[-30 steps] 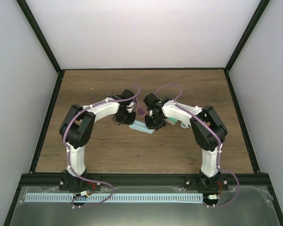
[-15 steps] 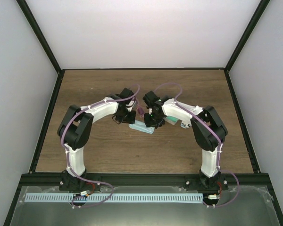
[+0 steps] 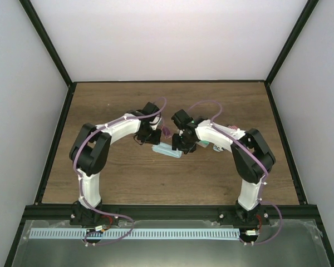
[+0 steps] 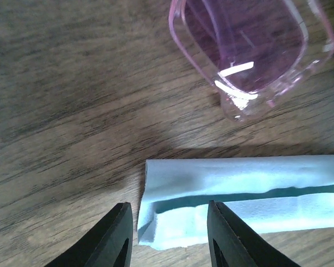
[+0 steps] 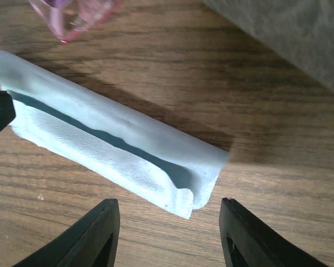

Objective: Organize the sunglasses
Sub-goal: Pick up the glasses cleaning cloth from the center of the board.

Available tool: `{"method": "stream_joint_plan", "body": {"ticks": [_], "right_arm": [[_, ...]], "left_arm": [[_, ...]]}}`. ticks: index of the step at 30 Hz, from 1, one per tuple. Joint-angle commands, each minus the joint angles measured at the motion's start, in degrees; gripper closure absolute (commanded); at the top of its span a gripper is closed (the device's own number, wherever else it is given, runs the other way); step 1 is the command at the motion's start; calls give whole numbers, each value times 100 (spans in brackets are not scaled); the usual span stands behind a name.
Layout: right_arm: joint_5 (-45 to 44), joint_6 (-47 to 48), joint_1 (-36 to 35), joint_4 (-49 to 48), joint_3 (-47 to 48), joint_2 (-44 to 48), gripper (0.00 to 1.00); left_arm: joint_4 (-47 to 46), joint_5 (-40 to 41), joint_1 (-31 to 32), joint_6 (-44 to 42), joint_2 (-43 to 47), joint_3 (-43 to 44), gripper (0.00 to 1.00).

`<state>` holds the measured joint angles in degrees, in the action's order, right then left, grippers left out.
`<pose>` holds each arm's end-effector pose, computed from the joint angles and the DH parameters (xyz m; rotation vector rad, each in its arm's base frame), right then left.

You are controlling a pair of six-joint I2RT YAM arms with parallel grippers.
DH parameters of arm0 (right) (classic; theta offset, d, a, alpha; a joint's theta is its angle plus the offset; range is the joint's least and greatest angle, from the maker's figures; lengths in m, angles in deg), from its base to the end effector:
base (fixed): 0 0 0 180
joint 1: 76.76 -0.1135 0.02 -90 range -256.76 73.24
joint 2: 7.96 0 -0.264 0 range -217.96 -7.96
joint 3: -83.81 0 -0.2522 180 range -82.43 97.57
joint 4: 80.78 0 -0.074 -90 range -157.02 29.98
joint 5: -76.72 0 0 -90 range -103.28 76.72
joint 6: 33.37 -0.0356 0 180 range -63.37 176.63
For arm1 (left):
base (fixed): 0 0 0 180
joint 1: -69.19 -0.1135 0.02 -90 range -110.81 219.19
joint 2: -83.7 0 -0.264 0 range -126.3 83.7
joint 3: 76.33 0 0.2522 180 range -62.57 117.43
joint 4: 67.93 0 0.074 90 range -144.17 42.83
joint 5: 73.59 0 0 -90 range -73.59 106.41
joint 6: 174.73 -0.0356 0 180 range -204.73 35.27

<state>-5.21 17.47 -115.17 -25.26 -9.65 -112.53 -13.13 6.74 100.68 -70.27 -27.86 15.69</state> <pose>0.2768 0.2258 0.1862 -0.0109 2.9749 0.4329 0.3244 -0.2058 0.1696 0.4677 2.8937 -0.3856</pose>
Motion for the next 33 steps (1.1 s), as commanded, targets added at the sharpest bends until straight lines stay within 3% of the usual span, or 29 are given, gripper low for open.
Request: {"method": "stream_joint_plan", "body": {"ticks": [1,19,28,33], "right_arm": [[80,-379,-34,-227,-202,117,49],[71,-349,-81,-56,240,-671,48],[49,-304,-114,85,450,-857,73],[15,-302,-114,125,449,-871,87]], "left_arm": [[50,-48,-20,-255,-153,-71,61],[-140,-75,-25,-391,-352,-265,61],[-172,-170,-25,-365,-446,-228,65],[-194,-193,-23,-339,-480,-253,81]]}}
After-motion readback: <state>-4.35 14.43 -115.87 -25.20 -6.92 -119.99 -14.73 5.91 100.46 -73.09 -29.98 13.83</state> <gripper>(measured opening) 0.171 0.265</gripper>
